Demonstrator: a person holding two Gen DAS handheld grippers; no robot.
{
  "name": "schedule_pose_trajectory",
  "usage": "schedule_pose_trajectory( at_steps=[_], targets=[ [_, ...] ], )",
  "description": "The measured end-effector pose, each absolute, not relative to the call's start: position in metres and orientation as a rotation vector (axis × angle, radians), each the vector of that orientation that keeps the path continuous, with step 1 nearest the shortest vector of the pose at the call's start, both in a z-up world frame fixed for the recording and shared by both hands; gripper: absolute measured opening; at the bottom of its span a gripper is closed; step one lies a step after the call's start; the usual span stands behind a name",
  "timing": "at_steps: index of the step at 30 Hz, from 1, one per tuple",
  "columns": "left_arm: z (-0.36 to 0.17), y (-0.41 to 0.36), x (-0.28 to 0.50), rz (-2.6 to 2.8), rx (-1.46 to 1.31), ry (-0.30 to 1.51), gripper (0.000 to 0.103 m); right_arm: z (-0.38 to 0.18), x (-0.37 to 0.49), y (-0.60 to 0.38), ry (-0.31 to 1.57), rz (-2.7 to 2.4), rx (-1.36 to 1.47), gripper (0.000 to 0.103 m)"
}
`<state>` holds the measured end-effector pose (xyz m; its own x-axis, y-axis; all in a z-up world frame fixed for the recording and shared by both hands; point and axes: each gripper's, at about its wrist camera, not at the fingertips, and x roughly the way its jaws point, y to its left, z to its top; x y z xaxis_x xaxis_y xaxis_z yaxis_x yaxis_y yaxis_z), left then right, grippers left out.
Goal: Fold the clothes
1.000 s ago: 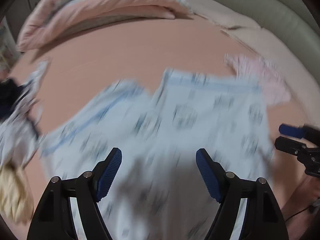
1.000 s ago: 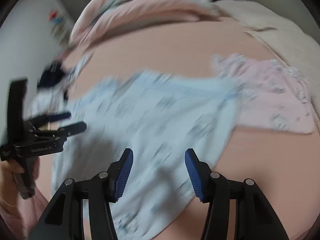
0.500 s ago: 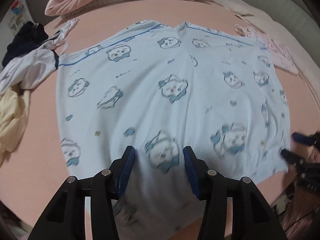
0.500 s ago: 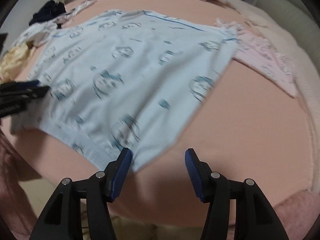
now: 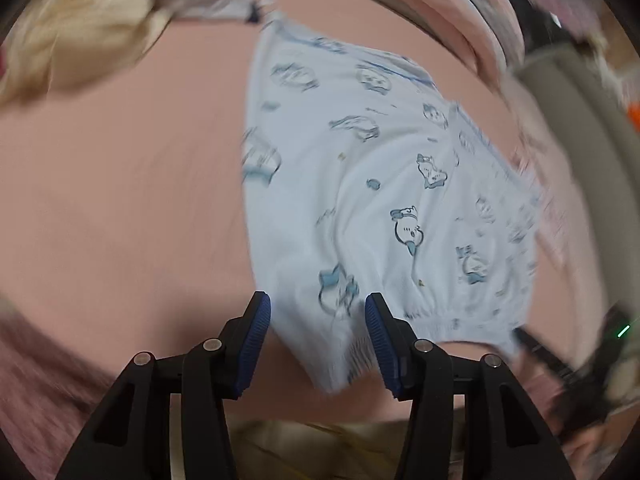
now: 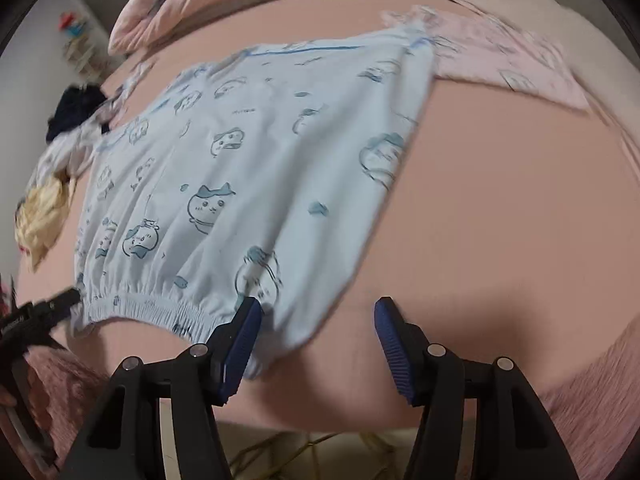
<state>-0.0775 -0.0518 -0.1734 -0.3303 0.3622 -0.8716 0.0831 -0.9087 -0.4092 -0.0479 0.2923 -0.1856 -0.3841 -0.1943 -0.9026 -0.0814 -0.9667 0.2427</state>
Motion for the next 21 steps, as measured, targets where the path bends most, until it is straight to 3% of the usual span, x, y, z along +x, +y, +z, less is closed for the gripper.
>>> schedule_pose_trajectory(
  at_steps=[5, 8, 9, 10, 12, 13, 18, 21],
  targets=[
    [-0.173, -0.044, -0.063, 2.356, -1.71, -0.539, 0.046, -0.188, -0.037, 0.286, -0.521, -2.442, 1.664, 0.058],
    [-0.171, -0.038, -0.062, 2.363, -1.692, -0.518, 0.046, -0.2, -0.054, 0.28, -0.547, -2.424, 1.643, 0.051],
    [-0.17, -0.036, -0.062, 2.365, -1.685, -0.508, 0.046, -0.202, -0.056, 0.277, -0.538, -2.422, 1.63, 0.039],
    [-0.17, -0.034, -0.063, 2.368, -1.678, -0.499, 0.045, -0.205, -0.058, 0.273, -0.528, -2.421, 1.616, 0.021],
    [-0.168, -0.03, -0.064, 2.372, -1.664, -0.479, 0.021, -0.202, -0.054, 0.264, -0.437, -2.446, 1.614, 0.007],
    [-0.168, -0.028, -0.065, 2.374, -1.657, -0.47, 0.01, -0.199, -0.052, 0.258, -0.41, -2.463, 1.597, 0.005],
    [-0.165, -0.018, -0.067, 2.382, -1.628, -0.42, 0.009, -0.167, -0.033, 0.253, -0.278, -2.568, 1.495, 0.002],
    [-0.176, -0.014, -0.068, 2.373, -1.699, -0.368, 0.009, -0.188, -0.032, 0.262, -0.289, -2.532, 1.625, 0.002]
  ],
)
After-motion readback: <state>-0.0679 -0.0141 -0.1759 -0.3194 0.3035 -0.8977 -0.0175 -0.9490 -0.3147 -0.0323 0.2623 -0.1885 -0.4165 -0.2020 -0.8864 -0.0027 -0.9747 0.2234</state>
